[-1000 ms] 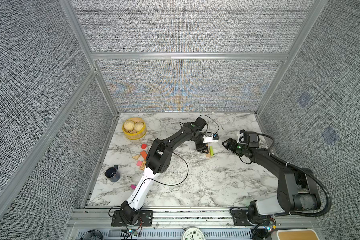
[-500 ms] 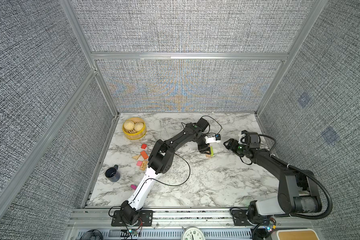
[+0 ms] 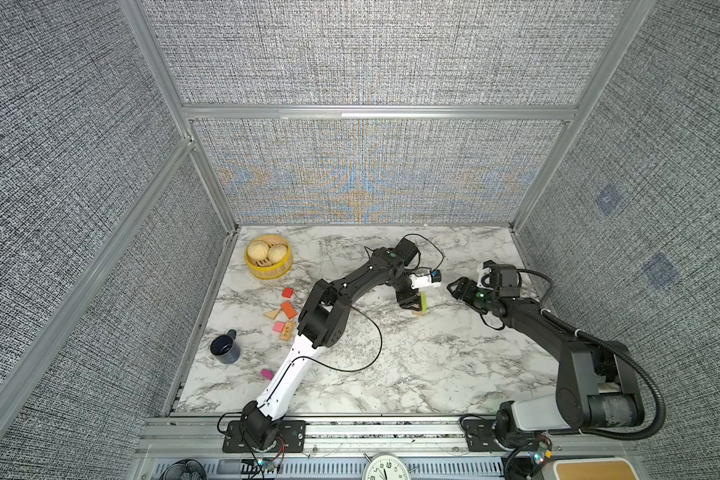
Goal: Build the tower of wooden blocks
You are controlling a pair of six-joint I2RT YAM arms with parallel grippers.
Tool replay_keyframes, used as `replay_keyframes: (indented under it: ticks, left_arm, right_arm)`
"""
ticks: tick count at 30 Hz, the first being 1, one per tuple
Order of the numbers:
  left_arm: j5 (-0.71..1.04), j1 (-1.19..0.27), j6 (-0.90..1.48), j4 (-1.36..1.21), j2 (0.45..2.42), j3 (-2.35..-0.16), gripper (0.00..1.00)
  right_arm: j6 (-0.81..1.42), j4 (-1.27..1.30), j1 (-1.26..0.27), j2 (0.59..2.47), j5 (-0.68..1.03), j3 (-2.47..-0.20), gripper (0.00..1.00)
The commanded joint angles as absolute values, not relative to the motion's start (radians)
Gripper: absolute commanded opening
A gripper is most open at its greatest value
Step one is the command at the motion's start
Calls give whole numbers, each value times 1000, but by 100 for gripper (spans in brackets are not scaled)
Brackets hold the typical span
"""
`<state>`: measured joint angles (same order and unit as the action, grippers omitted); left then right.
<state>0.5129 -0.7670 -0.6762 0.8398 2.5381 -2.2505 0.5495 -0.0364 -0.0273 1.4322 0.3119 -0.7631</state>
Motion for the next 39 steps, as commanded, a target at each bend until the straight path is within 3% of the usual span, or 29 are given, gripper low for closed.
replay_keyframes:
  ticks: [1, 12, 18, 21, 26, 28, 39]
  left_arm:
    - [503, -769, -675, 847, 2544, -2257, 69]
    - [488, -768, -647, 826, 2515, -2248, 85]
    - [460, -767, -641, 765, 2403, -2128, 96]
    - [421, -767, -626, 747, 2342, -2065, 97]
    - [235, -764, -434, 645, 2231, -1941, 93]
    - [187, -760, -370, 548, 2161, -1836, 92]
    - [-405, -757, 82, 37, 1693, -1190, 99]
  right_arm:
    - [548, -15, -28, 1424, 309, -760, 77]
    - [540, -13, -28, 1432, 330, -762, 77]
    - [519, -33, -28, 1445, 318, -765, 73]
    - [501, -51, -31, 1464, 323, -779, 64]
    - [476, -87, -47, 1502, 335, -808, 41]
    - [467, -102, -59, 1500, 321, -811, 39]
    - [360, -377, -283, 1559, 196, -1103, 60]
